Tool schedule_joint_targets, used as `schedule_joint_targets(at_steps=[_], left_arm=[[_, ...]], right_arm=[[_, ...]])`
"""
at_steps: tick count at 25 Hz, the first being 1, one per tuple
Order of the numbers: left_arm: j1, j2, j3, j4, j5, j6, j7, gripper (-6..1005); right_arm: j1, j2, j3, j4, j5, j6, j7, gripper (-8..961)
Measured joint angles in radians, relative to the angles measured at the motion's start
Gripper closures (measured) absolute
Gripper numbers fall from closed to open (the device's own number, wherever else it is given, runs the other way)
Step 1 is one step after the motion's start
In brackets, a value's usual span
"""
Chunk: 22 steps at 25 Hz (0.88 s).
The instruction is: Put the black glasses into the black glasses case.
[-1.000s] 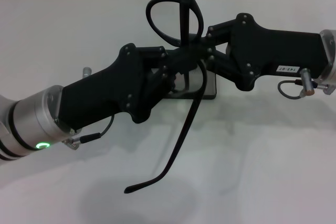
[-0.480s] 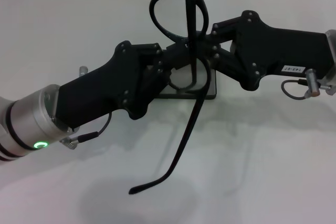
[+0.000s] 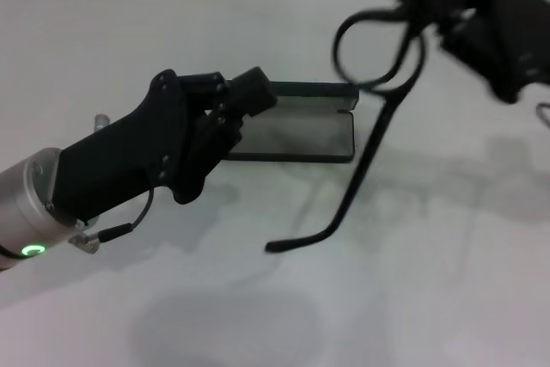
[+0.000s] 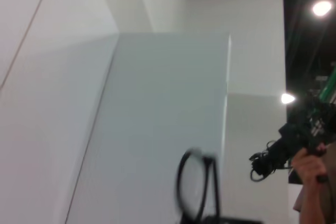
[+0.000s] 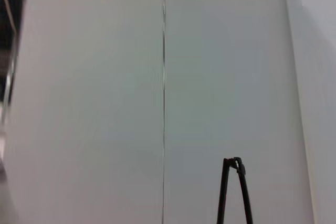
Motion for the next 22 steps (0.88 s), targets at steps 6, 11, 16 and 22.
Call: schedule_joint_targets(at_steps=[6, 11, 16, 22], left_arm=[[-0.028, -0.005, 0.006, 0.012, 0.090, -0.006, 0.000, 962], [-0.106, -0.022, 0.049, 0.002, 0.162, 0.001, 0.019, 961], [-0.134, -0.023, 0.101, -0.003, 0.137, 0.009, 0.035, 961], [-0.116, -0.022, 0.101, -0.004, 0.071, 0.030, 0.057, 961]], right_arm=[[-0.013, 0.002, 0.035, 0.002, 0.157, -0.156, -0.026, 891], [0.047, 0.006, -0.061, 0.050, 0.205, -0.078, -0.124, 890], [0.080, 0.006, -0.153, 0.089, 0.211, 0.044, -0.220, 889], [0.087, 0.006, -0.236, 0.091, 0.211, 0.141, -0.259, 888]])
